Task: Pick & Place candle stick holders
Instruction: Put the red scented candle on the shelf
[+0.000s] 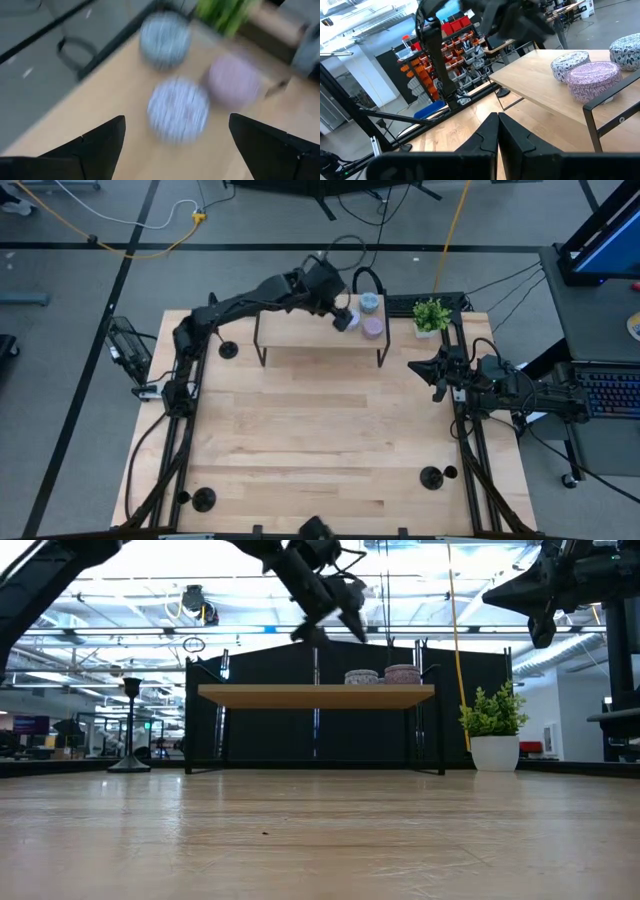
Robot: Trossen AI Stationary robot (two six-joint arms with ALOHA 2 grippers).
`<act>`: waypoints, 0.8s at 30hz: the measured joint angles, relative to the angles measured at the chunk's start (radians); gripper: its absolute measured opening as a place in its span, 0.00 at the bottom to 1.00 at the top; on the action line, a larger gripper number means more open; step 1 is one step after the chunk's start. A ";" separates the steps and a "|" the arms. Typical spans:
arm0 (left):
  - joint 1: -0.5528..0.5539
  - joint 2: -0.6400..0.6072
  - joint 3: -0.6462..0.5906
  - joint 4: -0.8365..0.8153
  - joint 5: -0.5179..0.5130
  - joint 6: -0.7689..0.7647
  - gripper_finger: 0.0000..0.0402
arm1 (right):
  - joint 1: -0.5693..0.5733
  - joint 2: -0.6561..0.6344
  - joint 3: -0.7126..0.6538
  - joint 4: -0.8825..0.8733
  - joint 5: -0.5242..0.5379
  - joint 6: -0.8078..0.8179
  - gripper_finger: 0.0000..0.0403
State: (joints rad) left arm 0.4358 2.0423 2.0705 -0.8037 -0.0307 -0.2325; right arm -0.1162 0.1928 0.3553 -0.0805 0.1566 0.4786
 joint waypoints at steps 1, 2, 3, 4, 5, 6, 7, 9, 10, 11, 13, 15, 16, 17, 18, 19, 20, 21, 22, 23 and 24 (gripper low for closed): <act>-0.006 -0.008 0.000 -0.053 -0.032 -0.001 0.90 | 0.000 0.000 0.000 -0.001 0.000 0.000 0.00; -0.013 -0.014 0.000 -0.096 -0.068 -0.006 0.90 | 0.000 0.000 0.000 0.000 0.000 0.000 0.00; -0.018 -0.015 0.000 -0.140 -0.103 -0.012 0.90 | 0.000 0.000 0.000 -0.001 0.000 0.000 0.00; -0.023 -0.015 0.000 -0.181 -0.129 -0.016 0.89 | 0.000 0.000 0.000 -0.001 0.000 0.000 0.00; -0.026 -0.014 0.000 -0.213 -0.139 -0.023 0.87 | 0.000 0.000 0.000 -0.002 0.000 -0.001 0.00; -0.028 -0.006 0.000 -0.227 -0.141 -0.027 0.85 | 0.000 0.000 0.000 -0.003 0.000 -0.002 0.00; -0.031 0.002 0.000 -0.228 -0.144 -0.031 0.83 | 0.000 0.000 0.000 -0.003 0.000 -0.006 0.00; -0.037 0.022 -0.001 -0.223 -0.136 -0.027 0.78 | 0.000 0.000 0.000 -0.003 0.000 -0.011 0.00; -0.039 0.029 -0.001 -0.213 -0.134 -0.027 0.75 | 0.000 0.000 0.000 -0.003 0.000 -0.013 0.00; -0.040 0.037 -0.001 -0.202 -0.128 -0.025 0.73 | 0.000 0.000 0.000 -0.003 0.000 -0.013 0.00; -0.040 0.049 -0.001 -0.188 -0.119 -0.024 0.68 | 0.000 0.000 0.000 -0.004 0.000 -0.012 0.00; -0.035 0.062 -0.001 -0.180 -0.119 -0.024 0.63 | 0.000 0.000 0.000 -0.004 -0.001 -0.008 0.00; -0.032 0.066 -0.001 -0.174 -0.119 -0.023 0.61 | 0.000 0.000 0.000 -0.004 0.000 -0.008 0.00; -0.027 0.070 -0.001 -0.173 -0.119 -0.021 0.59 | 0.000 0.000 0.000 -0.004 -0.001 -0.008 0.00; -0.025 0.077 -0.001 -0.170 -0.119 -0.020 0.57 | 0.000 0.000 0.000 -0.004 -0.001 -0.008 0.00; -0.024 0.083 -0.001 -0.154 -0.118 -0.020 0.55 | 0.000 0.000 0.000 -0.005 0.000 -0.007 0.00; -0.023 0.085 -0.001 -0.137 -0.108 -0.025 0.54 | 0.000 0.000 0.000 -0.006 -0.001 -0.008 0.00; -0.019 0.087 -0.001 -0.127 -0.094 -0.030 0.52 | 0.000 0.000 0.000 -0.007 -0.001 -0.008 0.00; -0.017 0.087 -0.001 -0.119 -0.080 -0.032 0.51 | 0.000 0.000 0.000 -0.007 -0.001 -0.008 0.00; -0.016 0.087 -0.002 -0.097 -0.065 -0.032 0.49 | 0.000 0.000 0.000 -0.007 -0.001 -0.008 0.00; -0.016 0.087 -0.001 -0.070 -0.052 -0.032 0.48 | 0.000 0.000 0.000 -0.007 -0.001 -0.008 0.00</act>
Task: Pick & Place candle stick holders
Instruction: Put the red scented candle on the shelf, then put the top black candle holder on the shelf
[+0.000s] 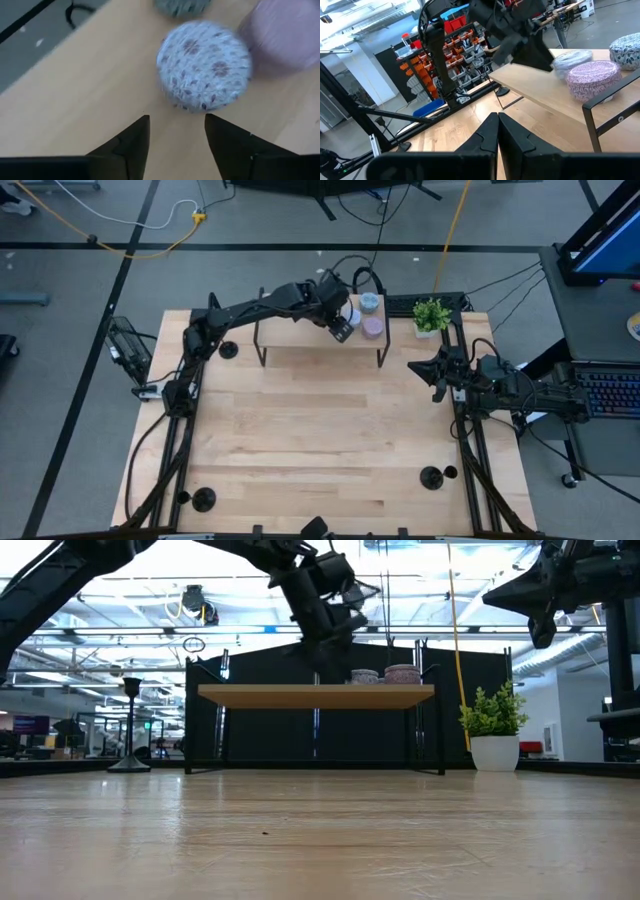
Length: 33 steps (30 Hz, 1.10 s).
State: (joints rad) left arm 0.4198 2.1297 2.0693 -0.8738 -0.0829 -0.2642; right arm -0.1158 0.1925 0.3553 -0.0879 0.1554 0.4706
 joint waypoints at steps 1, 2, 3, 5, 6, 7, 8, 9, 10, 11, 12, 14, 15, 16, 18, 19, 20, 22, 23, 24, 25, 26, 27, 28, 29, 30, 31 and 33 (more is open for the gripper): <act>0.000 0.003 0.000 0.024 0.006 0.000 0.47 | 0.000 0.000 0.000 0.000 0.000 -0.001 0.00; 0.000 0.004 0.000 0.038 0.012 0.000 0.46 | 0.000 0.000 0.000 0.000 0.000 -0.001 0.00; 0.000 0.005 0.000 0.043 0.014 0.000 0.44 | 0.000 0.000 0.000 0.000 0.000 -0.001 0.00; 0.002 0.008 0.000 0.062 0.024 0.000 0.42 | 0.000 0.000 0.000 0.000 0.000 -0.002 0.00; 0.003 0.008 0.000 0.069 0.029 0.000 0.41 | 0.000 0.000 0.000 0.000 0.000 -0.002 0.00; 0.004 0.008 0.000 0.068 0.029 0.000 0.40 | 0.000 0.000 0.000 0.000 0.000 -0.002 0.00; 0.005 0.008 0.000 0.067 0.029 0.000 0.39 | 0.000 0.000 0.000 0.000 0.000 -0.003 0.00; 0.007 0.007 0.000 0.064 0.029 0.000 0.38 | 0.000 0.000 0.000 0.000 0.000 -0.003 0.00; 0.010 0.003 0.000 0.052 0.030 -0.001 0.37 | 0.000 0.000 0.000 0.000 0.000 -0.003 0.00; 0.013 -0.004 0.000 0.036 0.030 -0.003 0.36 | 0.000 0.000 0.000 0.000 0.000 -0.003 0.00; 0.014 -0.015 -0.001 0.022 0.030 -0.008 0.36 | 0.000 0.000 0.000 0.000 0.000 -0.003 0.00; 0.015 -0.046 -0.001 -0.020 0.029 -0.019 0.35 | 0.000 0.000 0.000 0.000 0.000 -0.003 0.00; 0.015 -0.066 -0.001 -0.046 0.029 -0.030 0.34 | 0.000 0.000 0.000 0.000 0.000 -0.003 0.00; 0.013 -0.087 -0.001 -0.078 0.029 -0.039 0.34 | 0.000 0.000 0.000 0.000 0.000 -0.003 0.00; 0.000 -0.126 -0.001 -0.144 0.009 -0.068 0.33 | 0.000 0.000 0.000 0.000 0.000 -0.007 0.00; -0.010 -0.150 -0.001 -0.178 -0.014 -0.084 0.32 | 0.000 0.000 0.000 0.000 0.000 -0.011 0.00; -0.020 -0.175 -0.001 -0.222 -0.039 -0.102 0.31 | 0.000 0.000 0.000 0.000 0.000 -0.014 0.00; -0.048 -0.224 0.000 -0.307 -0.105 -0.139 0.30 | 0.000 0.000 0.000 -0.001 0.000 -0.015 0.00; -0.060 -0.251 0.000 -0.352 -0.138 -0.162 0.29 | 0.000 0.000 0.000 -0.001 0.000 -0.015 0.00; -0.073 -0.273 0.000 -0.403 -0.174 -0.189 0.28 | 0.000 0.000 0.000 -0.002 0.000 -0.015 0.00; -0.088 -0.293 0.000 -0.452 -0.210 -0.220 0.27 | 0.000 0.000 0.000 -0.002 0.000 -0.015 0.00; -0.102 -0.315 0.000 -0.498 -0.246 -0.255 0.26 | 0.000 0.000 0.000 -0.003 0.000 -0.015 0.00; -0.113 -0.336 0.000 -0.551 -0.277 -0.295 0.25 | 0.000 0.000 0.000 -0.005 0.000 -0.015 0.00; -0.122 -0.353 0.000 -0.608 -0.305 -0.338 0.24 | 0.000 0.000 0.000 -0.007 0.000 -0.015 0.00; -0.128 -0.371 0.000 -0.668 -0.328 -0.385 0.23 | 0.000 0.000 0.000 -0.007 0.000 -0.015 0.00; -0.129 -0.388 -0.001 -0.714 -0.345 -0.433 0.22 | 0.000 0.000 0.000 -0.009 0.000 -0.015 0.00; -0.128 -0.406 -0.013 -0.704 -0.358 -0.458 0.21 | 0.000 0.000 0.000 -0.011 0.000 -0.015 0.00; -0.121 -0.462 -0.054 -0.681 -0.343 -0.465 0.19 | 0.000 0.000 0.000 -0.011 -0.001 -0.015 0.00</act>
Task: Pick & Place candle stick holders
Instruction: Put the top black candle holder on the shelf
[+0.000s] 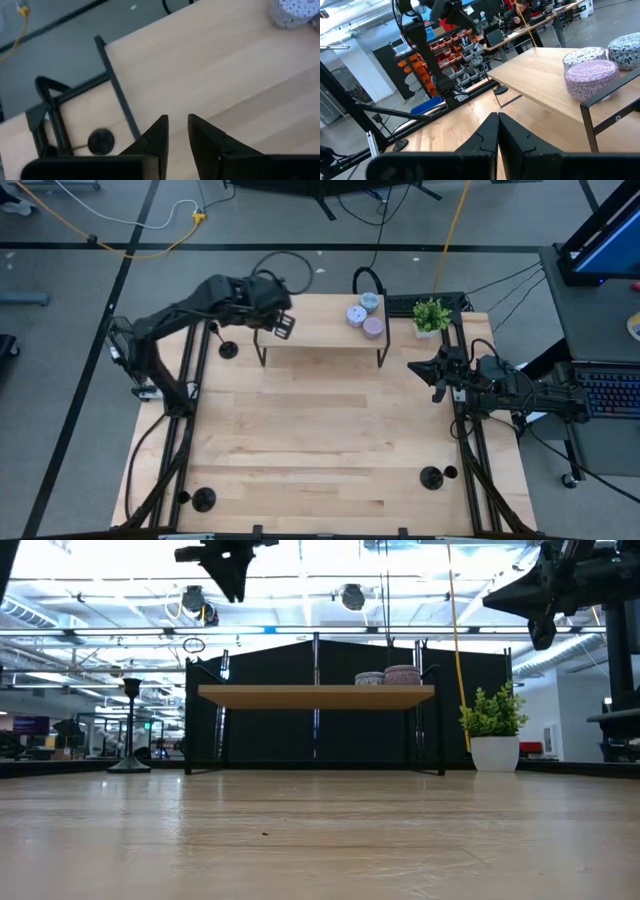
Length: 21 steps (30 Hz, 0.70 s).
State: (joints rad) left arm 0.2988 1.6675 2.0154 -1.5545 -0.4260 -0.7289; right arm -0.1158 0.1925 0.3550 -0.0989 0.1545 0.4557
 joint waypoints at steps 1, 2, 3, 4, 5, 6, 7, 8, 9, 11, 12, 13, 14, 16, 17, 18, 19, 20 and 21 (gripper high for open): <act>0.010 -0.021 -0.011 -0.010 0.003 -0.002 0.18 | 0.000 0.000 0.000 0.000 -0.001 0.000 0.00; 0.016 -0.037 -0.022 -0.016 -0.001 -0.017 0.18 | 0.000 0.000 0.000 0.000 -0.001 0.001 0.00; 0.024 -0.058 -0.042 -0.022 -0.010 -0.032 0.18 | 0.000 0.000 0.000 0.000 -0.001 0.002 0.00; 0.039 -0.088 -0.067 -0.019 -0.012 -0.036 0.18 | 0.000 0.000 0.000 0.000 -0.002 0.003 0.00; 0.058 -0.115 -0.093 -0.016 -0.017 -0.035 0.19 | 0.000 0.000 0.000 0.000 -0.002 0.003 0.00; 0.074 -0.136 -0.115 -0.015 -0.028 -0.034 0.20 | 0.000 0.000 0.000 0.000 -0.002 0.004 0.00; 0.086 -0.154 -0.135 -0.015 -0.037 -0.037 0.21 | 0.000 0.000 0.000 -0.001 -0.002 0.003 0.00; 0.105 -0.178 -0.163 -0.016 -0.038 -0.044 0.22 | 0.000 0.000 0.000 -0.004 -0.002 0.003 0.00; 0.131 -0.204 -0.194 -0.017 -0.033 -0.044 0.23 | 0.000 0.000 0.000 -0.006 -0.002 0.004 0.00; 0.173 -0.241 -0.249 -0.017 -0.020 -0.041 0.27 | 0.000 0.000 0.000 -0.004 -0.002 0.003 0.00; 0.192 -0.254 -0.275 -0.017 -0.019 -0.041 0.29 | 0.000 0.000 0.000 -0.005 -0.002 0.003 0.00; 0.213 -0.269 -0.302 -0.017 -0.013 -0.041 0.32 | 0.000 0.000 0.000 -0.005 -0.002 0.003 0.00; 0.236 -0.282 -0.330 -0.017 -0.002 -0.038 0.34 | 0.000 0.001 0.000 -0.006 -0.002 0.003 0.00; 0.270 -0.295 -0.374 -0.017 0.015 -0.033 0.40 | 0.000 0.001 0.000 -0.005 -0.002 0.003 0.00; 0.284 -0.298 -0.395 -0.017 0.016 -0.034 0.44 | 0.000 0.000 0.000 -0.005 -0.002 0.003 0.00; 0.299 -0.299 -0.415 -0.017 0.017 -0.033 0.47 | 0.000 0.001 0.000 -0.006 -0.002 0.003 0.00; 0.317 -0.297 -0.434 -0.018 0.017 -0.030 0.50 | 0.000 0.001 0.000 -0.006 -0.002 0.003 0.00; 0.334 -0.295 -0.452 -0.017 0.018 -0.023 0.53 | 0.000 0.000 0.000 -0.005 -0.002 0.003 0.00; 0.352 -0.295 -0.469 -0.014 0.018 -0.020 0.56 | 0.000 0.000 0.000 -0.005 -0.002 0.003 0.00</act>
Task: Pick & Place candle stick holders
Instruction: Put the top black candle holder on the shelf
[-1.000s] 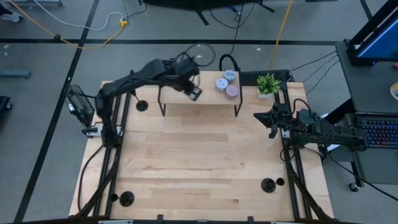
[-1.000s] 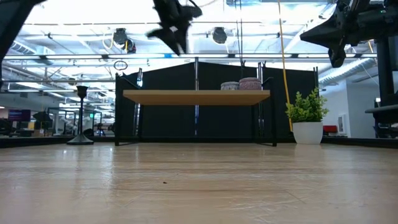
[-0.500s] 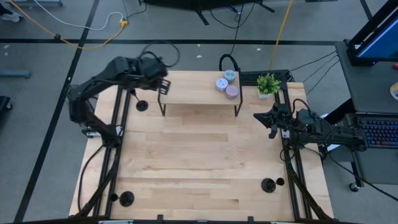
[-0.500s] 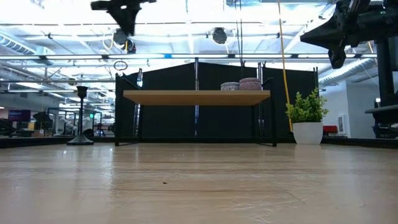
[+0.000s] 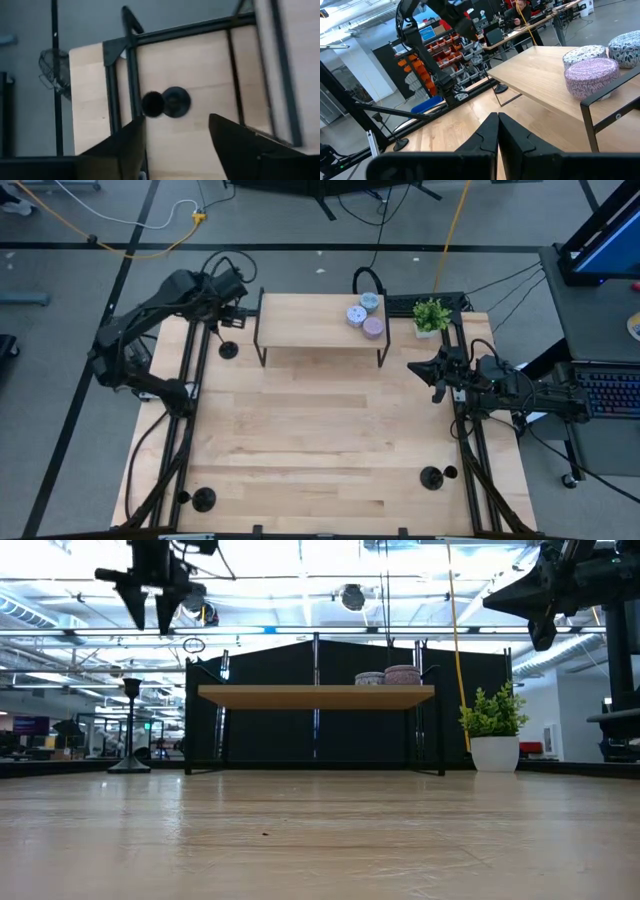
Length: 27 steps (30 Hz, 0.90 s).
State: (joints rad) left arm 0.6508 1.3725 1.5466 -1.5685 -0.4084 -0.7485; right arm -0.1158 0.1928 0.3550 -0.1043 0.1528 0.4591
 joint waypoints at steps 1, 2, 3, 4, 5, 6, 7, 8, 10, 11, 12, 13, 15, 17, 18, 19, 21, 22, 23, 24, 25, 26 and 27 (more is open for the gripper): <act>0.019 0.001 -0.016 0.003 0.000 0.002 0.58 | 0.000 0.000 0.000 0.000 0.000 0.000 0.00; 0.037 0.004 -0.032 0.003 -0.001 0.001 0.60 | 0.000 0.000 0.000 -0.001 0.000 0.000 0.00; 0.057 0.008 -0.049 0.001 0.000 -0.005 0.62 | 0.000 0.000 0.000 0.000 0.000 0.000 0.00; 0.078 0.009 -0.067 0.000 0.001 -0.014 0.63 | 0.000 0.000 0.000 0.000 0.000 0.000 0.00; 0.101 0.010 -0.081 0.002 0.010 -0.022 0.64 | 0.000 0.000 0.000 0.000 0.000 0.000 0.00; 0.124 0.009 -0.094 0.003 0.021 -0.024 0.64 | 0.000 0.000 0.000 0.000 0.000 0.000 0.00; 0.147 0.008 -0.105 0.000 0.030 -0.022 0.64 | 0.000 0.000 0.000 0.000 0.000 0.000 0.00; 0.169 0.008 -0.115 -0.004 0.040 -0.021 0.64 | 0.000 0.000 0.000 0.000 0.000 0.001 0.00; 0.208 0.009 -0.130 -0.001 0.042 -0.021 0.62 | 0.000 0.000 0.000 0.000 0.001 0.010 0.00; 0.225 0.009 -0.136 0.000 0.042 -0.021 0.62 | 0.000 0.000 0.000 -0.001 0.002 0.014 0.00; 0.241 0.008 -0.141 0.002 0.042 -0.021 0.61 | 0.000 0.000 0.000 -0.001 0.002 0.018 0.00; 0.254 0.009 -0.148 0.002 0.044 -0.019 0.60 | 0.000 0.000 0.000 -0.001 0.002 0.019 0.00; 0.272 0.009 -0.156 0.006 0.049 -0.010 0.59 | 0.000 0.000 0.000 -0.001 0.003 0.019 0.00; 0.284 0.009 -0.164 0.008 0.058 0.000 0.58 | 0.000 0.000 0.000 -0.001 0.003 0.019 0.00; 0.290 0.009 -0.169 0.010 0.065 0.007 0.58 | 0.000 0.000 0.000 -0.002 0.003 0.019 0.00; 0.295 0.009 -0.174 0.016 0.069 0.016 0.58 | 0.000 0.000 0.000 -0.002 0.003 0.019 0.00; 0.302 0.009 -0.188 0.035 0.072 0.029 0.58 | 0.000 0.000 0.000 -0.002 0.003 0.019 0.00; 0.305 0.009 -0.195 0.044 0.074 0.036 0.58 | 0.000 0.000 0.000 -0.002 0.003 0.019 0.00; 0.309 0.009 -0.202 0.055 0.079 0.043 0.58 | 0.000 0.000 0.000 -0.002 0.003 0.019 0.00; 0.312 0.008 -0.210 0.068 0.091 0.049 0.58 | 0.000 0.000 0.000 -0.002 0.003 0.019 0.00; 0.315 0.008 -0.219 0.082 0.103 0.057 0.58 | 0.000 0.000 0.000 -0.002 0.003 0.019 0.00; 0.319 0.009 -0.227 0.090 0.112 0.062 0.58 | 0.000 0.000 0.000 -0.002 0.003 0.019 0.00; 0.322 0.009 -0.235 0.098 0.117 0.065 0.58 | 0.000 0.000 0.000 -0.002 0.003 0.019 0.00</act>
State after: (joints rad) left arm 0.9728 1.3811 1.3118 -1.4703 -0.2914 -0.6833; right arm -0.1158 0.1928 0.3550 -0.1059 0.1558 0.4785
